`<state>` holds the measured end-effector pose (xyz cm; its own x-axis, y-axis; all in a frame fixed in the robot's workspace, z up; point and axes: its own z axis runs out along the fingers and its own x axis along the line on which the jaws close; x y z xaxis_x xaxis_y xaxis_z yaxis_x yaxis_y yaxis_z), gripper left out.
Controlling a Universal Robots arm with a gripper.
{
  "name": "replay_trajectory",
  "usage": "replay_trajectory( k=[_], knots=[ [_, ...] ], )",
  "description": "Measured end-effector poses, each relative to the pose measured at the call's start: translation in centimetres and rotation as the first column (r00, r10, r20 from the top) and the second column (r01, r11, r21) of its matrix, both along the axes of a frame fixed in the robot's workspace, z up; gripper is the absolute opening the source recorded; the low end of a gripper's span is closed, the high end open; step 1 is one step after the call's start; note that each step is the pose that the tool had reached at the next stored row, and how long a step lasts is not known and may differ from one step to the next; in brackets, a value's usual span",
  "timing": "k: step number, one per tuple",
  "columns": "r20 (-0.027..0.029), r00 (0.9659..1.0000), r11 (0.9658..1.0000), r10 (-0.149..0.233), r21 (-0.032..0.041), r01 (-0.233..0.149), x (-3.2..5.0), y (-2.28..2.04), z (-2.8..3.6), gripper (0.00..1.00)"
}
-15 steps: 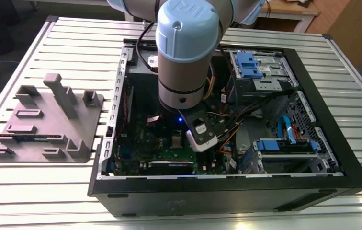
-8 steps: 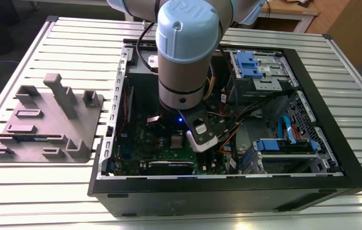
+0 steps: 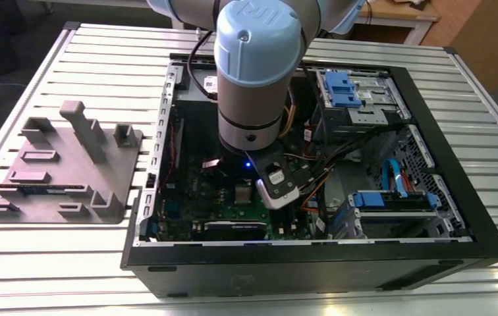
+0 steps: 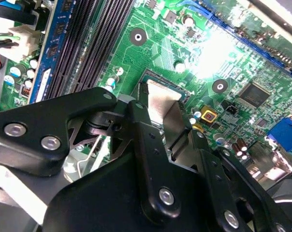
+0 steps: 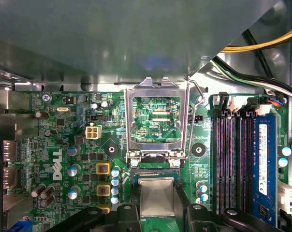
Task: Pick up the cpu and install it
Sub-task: 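Place the cpu into insertion slot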
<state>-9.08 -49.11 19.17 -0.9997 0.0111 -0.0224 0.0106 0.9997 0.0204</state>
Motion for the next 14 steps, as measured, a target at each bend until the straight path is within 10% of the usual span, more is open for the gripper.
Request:
replay_trajectory(
  k=[14],
  knots=[
    [0.0,1.0,1.0,0.0,0.0,0.0,0.0,0.0,-0.04,0.46]
  ],
)
